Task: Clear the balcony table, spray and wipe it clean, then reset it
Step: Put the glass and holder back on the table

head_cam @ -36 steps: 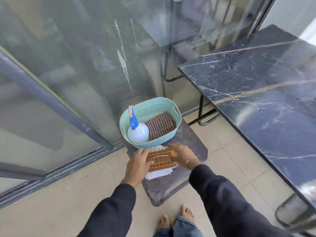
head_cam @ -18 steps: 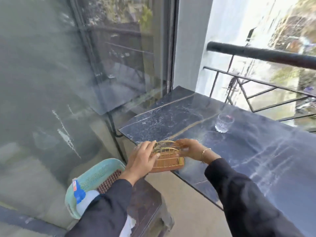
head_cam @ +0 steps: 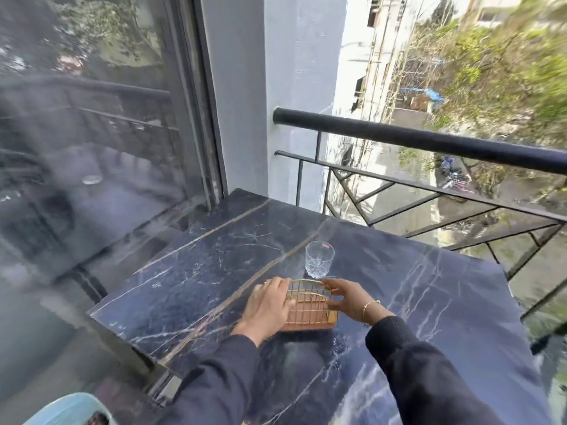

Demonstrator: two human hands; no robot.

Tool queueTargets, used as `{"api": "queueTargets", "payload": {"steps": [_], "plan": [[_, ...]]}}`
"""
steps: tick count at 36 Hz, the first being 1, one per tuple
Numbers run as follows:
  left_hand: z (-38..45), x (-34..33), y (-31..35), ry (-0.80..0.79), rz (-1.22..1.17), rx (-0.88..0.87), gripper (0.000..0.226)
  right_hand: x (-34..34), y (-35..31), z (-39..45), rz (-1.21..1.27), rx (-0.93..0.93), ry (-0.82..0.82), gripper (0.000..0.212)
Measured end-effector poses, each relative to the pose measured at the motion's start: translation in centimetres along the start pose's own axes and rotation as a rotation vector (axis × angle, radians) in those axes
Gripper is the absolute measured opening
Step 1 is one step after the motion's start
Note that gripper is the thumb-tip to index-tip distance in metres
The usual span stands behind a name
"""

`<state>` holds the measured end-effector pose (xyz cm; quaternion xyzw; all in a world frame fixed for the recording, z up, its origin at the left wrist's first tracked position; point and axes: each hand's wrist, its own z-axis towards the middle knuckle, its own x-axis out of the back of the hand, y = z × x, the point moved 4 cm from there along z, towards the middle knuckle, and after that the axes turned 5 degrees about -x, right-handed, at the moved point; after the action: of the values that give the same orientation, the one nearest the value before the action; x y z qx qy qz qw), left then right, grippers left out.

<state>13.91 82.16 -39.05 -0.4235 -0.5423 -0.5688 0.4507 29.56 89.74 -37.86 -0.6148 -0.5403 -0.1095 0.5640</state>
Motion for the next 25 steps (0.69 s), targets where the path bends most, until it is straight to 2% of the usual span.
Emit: {"api": "queueTargets", "payload": {"steps": [5,11,13,19,23,25], "plan": [[2.5,-1.6,0.2,-0.058,-0.017,0.01,0.05,0.1,1.8,1.7,0.022,-0.053,-0.02,0.06],[2.4,-2.2,0.7,-0.008,-0.128,0.034,0.052,-0.5,3.0,1.8,0.011,-0.049,0.027,0.062],[1.8,-2.0,0.6,0.031,-0.167,0.055,0.054,-0.6,2.8,1.3,-0.036,-0.046,0.094,0.063],[-4.2,-1.3,-0.8,0.158,-0.219,0.086,0.05,-2.0,0.5,-1.8,0.008,-0.043,0.471,0.052],[-10.9,-1.6,-3.4,0.19,-0.199,0.134,0.047,-5.9,-3.1,-4.3,0.107,0.002,0.56,0.044],[-14.6,-1.8,-5.3,0.279,-0.178,0.159,0.042,-9.0,-5.2,-5.2,0.119,0.05,0.563,0.039]]}}
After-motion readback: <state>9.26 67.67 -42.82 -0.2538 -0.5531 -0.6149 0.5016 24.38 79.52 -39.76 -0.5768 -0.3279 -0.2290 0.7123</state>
